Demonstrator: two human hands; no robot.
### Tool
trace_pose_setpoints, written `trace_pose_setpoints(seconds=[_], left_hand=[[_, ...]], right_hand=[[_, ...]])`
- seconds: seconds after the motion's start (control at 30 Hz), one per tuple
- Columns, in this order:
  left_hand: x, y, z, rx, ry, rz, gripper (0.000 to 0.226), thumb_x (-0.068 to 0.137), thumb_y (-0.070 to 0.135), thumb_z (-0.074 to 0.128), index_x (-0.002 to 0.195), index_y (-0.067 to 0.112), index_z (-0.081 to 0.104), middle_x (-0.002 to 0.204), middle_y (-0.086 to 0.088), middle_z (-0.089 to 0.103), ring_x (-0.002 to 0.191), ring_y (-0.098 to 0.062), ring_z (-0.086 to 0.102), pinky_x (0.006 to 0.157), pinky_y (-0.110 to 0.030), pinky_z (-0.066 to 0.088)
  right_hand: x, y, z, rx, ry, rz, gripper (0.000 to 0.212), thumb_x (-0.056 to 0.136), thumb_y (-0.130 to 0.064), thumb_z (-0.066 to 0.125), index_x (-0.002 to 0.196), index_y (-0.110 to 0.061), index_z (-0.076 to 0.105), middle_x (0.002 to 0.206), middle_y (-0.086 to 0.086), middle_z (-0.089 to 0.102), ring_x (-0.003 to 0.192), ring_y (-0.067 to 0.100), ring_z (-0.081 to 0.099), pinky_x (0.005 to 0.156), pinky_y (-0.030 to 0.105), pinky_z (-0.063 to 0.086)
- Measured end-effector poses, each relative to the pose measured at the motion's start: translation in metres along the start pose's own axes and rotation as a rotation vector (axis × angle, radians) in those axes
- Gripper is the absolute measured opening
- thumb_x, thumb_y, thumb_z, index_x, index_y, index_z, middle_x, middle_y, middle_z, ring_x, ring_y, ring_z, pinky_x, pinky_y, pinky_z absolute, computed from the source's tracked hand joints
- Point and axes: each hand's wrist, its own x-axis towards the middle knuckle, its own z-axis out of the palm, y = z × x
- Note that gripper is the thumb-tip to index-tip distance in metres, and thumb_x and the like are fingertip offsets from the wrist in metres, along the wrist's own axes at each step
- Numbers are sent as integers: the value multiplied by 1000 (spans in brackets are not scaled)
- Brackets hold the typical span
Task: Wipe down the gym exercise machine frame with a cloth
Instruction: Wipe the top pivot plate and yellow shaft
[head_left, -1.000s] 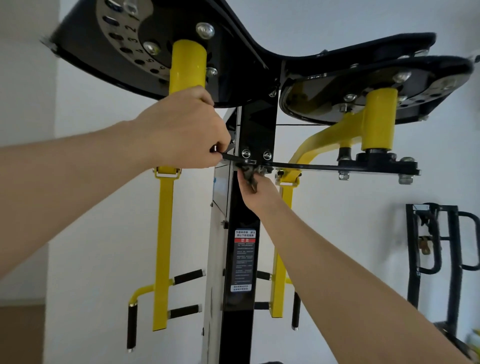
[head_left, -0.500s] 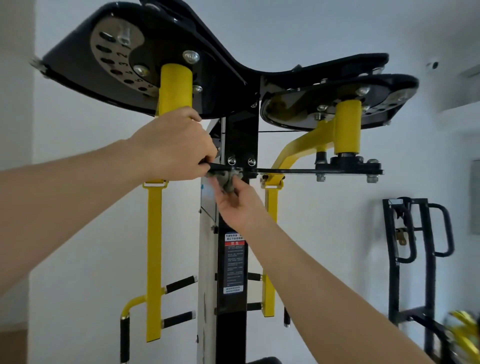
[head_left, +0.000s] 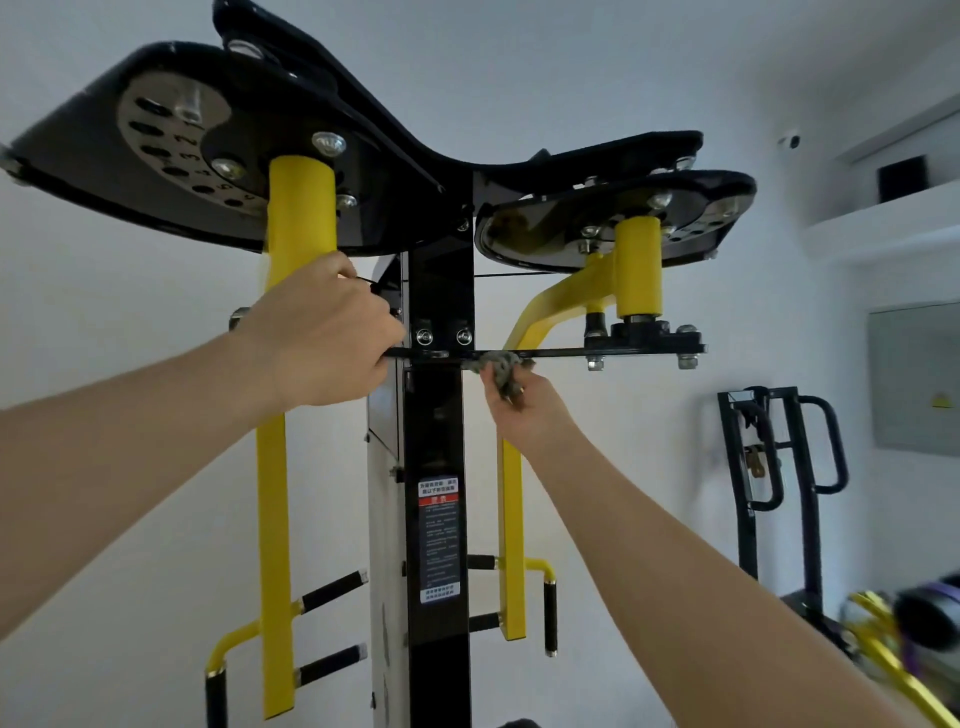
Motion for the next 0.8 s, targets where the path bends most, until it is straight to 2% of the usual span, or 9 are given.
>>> trace_pose_setpoints(seconds=[0.1, 0.17, 0.23, 0.3, 0.37, 0.43, 0.57, 0.7, 0.8], left_hand=[[3, 13, -6, -22, -71, -11, 26, 97, 39, 38, 95, 29, 61, 87, 7, 66, 89, -18, 60, 87, -35, 37], [7, 23, -7, -35, -120, -31, 28, 98, 43, 38, 102, 29, 60, 92, 6, 67, 93, -19, 59, 84, -36, 38], [12, 30, -4, -57, -153, -69, 29, 96, 45, 40, 101, 27, 62, 89, 4, 66, 89, -20, 61, 77, -35, 38], [17, 37, -1, -67, -166, -97, 28, 94, 45, 42, 96, 25, 62, 86, 4, 63, 84, -19, 62, 72, -34, 35], [20, 43, 1, -69, -161, -111, 30, 94, 47, 42, 95, 25, 62, 87, 4, 61, 81, -18, 62, 73, -34, 37], [22, 46, 2, -76, -144, -136, 33, 95, 48, 40, 93, 24, 63, 87, 5, 60, 81, -17, 60, 75, -33, 39], [26, 52, 5, -112, -68, -210, 32, 93, 48, 41, 83, 24, 60, 76, 6, 50, 70, -17, 47, 69, -33, 33], [36, 62, 7, -217, -53, -277, 32, 90, 49, 43, 90, 26, 64, 80, 5, 56, 77, -16, 57, 69, -32, 40], [47, 74, 5, -308, -56, -303, 33, 91, 50, 44, 99, 26, 65, 84, 6, 55, 86, -18, 61, 67, -31, 42]], right_hand=[[-7, -16, -17, -613, 55, -338, 31, 102, -18, 55, 131, -7, 61, 135, 8, 60, 123, 21, 59, 98, 29, 55], [-12, -23, -30, -980, -37, -425, 11, 101, -38, 54, 107, -35, 63, 112, -15, 62, 109, 10, 61, 99, 20, 49], [-10, -33, -41, -1008, -45, -463, 6, 100, -42, 53, 95, -45, 54, 96, -24, 55, 101, 4, 57, 97, 19, 48], [-16, -43, -48, -1079, -69, -525, 15, 97, -47, 57, 104, -35, 63, 100, -22, 56, 105, 3, 55, 99, 22, 48], [-14, -53, -52, -1091, -38, -551, 41, 91, -56, 62, 111, -22, 69, 99, -18, 59, 100, 5, 57, 91, 15, 49], [-15, -57, -55, -1043, -10, -590, 43, 99, -50, 53, 120, -16, 67, 97, -19, 58, 90, 1, 57, 83, 7, 48], [-22, -78, -70, -933, 61, -558, 32, 104, -43, 46, 126, -24, 59, 128, -2, 62, 114, 8, 60, 103, 18, 46], [-23, -108, -73, -715, 154, -583, 37, 101, -23, 59, 135, -8, 59, 118, 4, 67, 95, 8, 67, 66, 10, 54], [-31, -128, -81, -410, 185, -525, 32, 99, -11, 61, 130, -4, 62, 124, 6, 67, 91, 1, 67, 72, 9, 53]])
